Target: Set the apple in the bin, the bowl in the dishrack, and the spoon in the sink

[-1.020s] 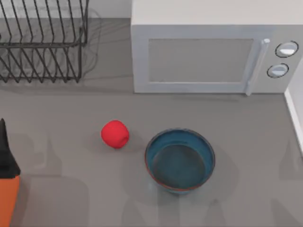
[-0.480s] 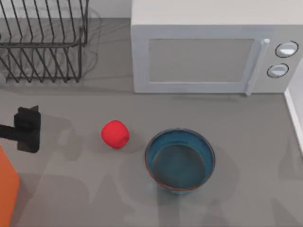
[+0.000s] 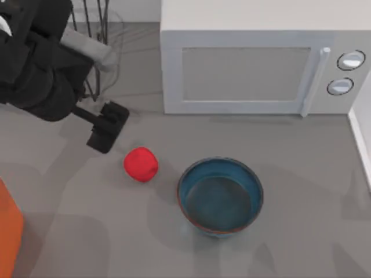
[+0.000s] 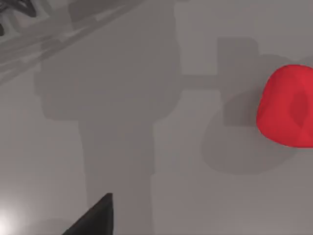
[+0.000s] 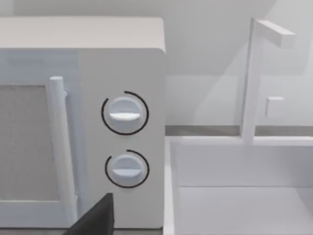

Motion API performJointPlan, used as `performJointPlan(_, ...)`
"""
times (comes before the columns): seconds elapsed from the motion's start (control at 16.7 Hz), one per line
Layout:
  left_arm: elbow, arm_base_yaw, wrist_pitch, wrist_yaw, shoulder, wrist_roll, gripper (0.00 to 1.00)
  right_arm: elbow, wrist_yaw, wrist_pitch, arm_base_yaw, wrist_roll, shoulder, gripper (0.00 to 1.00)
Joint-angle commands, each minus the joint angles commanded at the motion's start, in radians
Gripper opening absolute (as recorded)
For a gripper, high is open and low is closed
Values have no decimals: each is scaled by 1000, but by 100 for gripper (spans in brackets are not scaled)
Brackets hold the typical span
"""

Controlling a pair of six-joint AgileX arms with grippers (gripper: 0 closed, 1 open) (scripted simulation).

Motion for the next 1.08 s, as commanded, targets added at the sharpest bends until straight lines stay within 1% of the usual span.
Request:
performJointPlan(0.3, 295, -97, -201, 1, 381, 47, 100, 0, 0, 0, 0, 0, 0, 100)
performJointPlan(0.54, 437, -143, -297, 2, 565, 69, 100, 0, 0, 0, 0, 0, 0, 100)
performJointPlan(0.66, 463, -152, -315, 2, 600, 74, 100, 0, 0, 0, 0, 0, 0, 100)
performJointPlan(1.08, 447, -149, -297, 2, 605, 75, 100, 0, 0, 0, 0, 0, 0, 100)
